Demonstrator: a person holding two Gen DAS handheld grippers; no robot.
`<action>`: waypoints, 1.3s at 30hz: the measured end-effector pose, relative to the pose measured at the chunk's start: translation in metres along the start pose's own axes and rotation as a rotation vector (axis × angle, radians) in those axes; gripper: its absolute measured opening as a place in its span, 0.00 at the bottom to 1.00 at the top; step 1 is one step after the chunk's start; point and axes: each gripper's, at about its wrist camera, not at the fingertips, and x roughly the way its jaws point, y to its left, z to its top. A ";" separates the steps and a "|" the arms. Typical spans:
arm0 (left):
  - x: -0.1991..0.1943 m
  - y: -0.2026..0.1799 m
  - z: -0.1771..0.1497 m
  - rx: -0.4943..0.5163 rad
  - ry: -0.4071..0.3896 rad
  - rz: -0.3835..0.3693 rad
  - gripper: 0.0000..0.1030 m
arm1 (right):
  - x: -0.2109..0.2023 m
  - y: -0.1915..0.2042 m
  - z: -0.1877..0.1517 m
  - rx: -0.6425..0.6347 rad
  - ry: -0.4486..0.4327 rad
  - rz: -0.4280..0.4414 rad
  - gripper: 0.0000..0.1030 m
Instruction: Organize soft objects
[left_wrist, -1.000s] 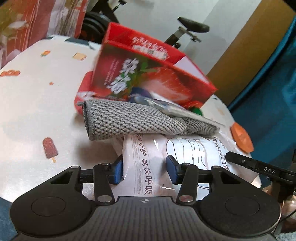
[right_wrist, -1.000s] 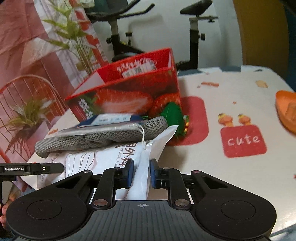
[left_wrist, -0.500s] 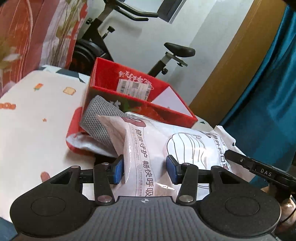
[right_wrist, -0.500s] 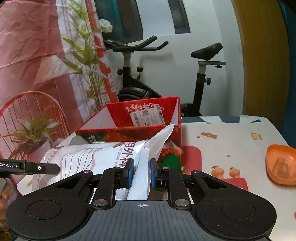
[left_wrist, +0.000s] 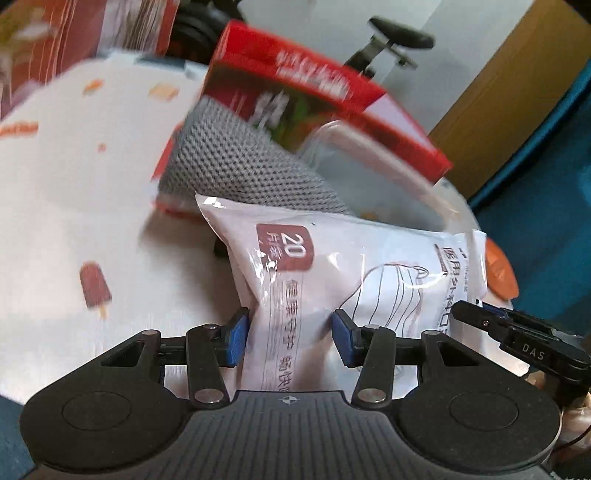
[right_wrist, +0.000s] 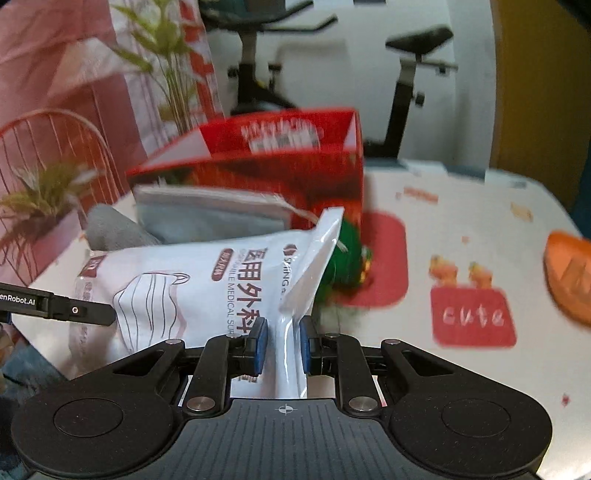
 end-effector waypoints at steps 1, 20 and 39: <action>0.001 0.001 -0.001 -0.003 0.007 0.005 0.49 | 0.004 0.000 -0.002 0.008 0.020 0.001 0.17; -0.080 -0.050 0.036 0.185 -0.312 -0.027 0.47 | -0.047 0.001 0.027 -0.060 -0.274 -0.006 0.17; -0.067 -0.062 0.123 0.227 -0.422 -0.012 0.47 | -0.024 -0.005 0.128 -0.160 -0.415 0.001 0.16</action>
